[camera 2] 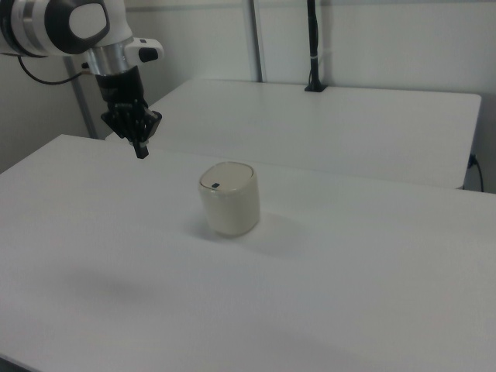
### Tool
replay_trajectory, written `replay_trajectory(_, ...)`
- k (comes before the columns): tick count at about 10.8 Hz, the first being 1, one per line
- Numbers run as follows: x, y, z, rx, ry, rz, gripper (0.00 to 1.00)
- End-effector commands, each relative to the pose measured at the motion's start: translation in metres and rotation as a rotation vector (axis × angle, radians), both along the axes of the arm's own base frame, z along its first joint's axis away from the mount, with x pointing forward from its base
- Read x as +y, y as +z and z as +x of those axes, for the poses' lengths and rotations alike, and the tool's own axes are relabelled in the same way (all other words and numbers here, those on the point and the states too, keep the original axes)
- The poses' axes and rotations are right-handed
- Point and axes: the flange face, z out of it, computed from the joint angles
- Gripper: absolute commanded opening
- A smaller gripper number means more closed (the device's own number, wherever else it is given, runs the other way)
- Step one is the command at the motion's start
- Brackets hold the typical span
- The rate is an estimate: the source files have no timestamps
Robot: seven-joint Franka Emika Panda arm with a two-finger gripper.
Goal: Open the trash bin
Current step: 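Move the gripper over the cream trash bin toward its lid tab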
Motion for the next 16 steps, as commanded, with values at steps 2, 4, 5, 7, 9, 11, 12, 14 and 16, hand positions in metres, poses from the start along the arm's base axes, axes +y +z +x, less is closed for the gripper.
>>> replay_trajectory(2,-0.006,-0.001,0.001,-0.005,0.01,-0.012,0.0)
replay_trajectory(4,-0.012,-0.015,0.02,-0.055,-0.007,-0.006,0.0)
replay_trajectory(5,-0.018,-0.022,0.031,-0.081,-0.018,0.001,0.0)
replay_trajectory(7,-0.016,-0.043,0.053,-0.135,-0.029,0.008,0.0)
replay_trajectory(9,-0.014,-0.065,0.072,-0.175,-0.049,0.017,0.0)
replay_trajectory(11,-0.013,-0.08,0.087,-0.214,-0.076,0.023,0.0)
replay_trajectory(12,-0.014,-0.086,0.092,-0.227,-0.078,0.024,0.0)
replay_trajectory(14,-0.016,-0.104,0.103,-0.245,-0.084,0.024,0.0)
replay_trajectory(16,-0.017,-0.122,0.113,-0.261,-0.104,0.026,0.0)
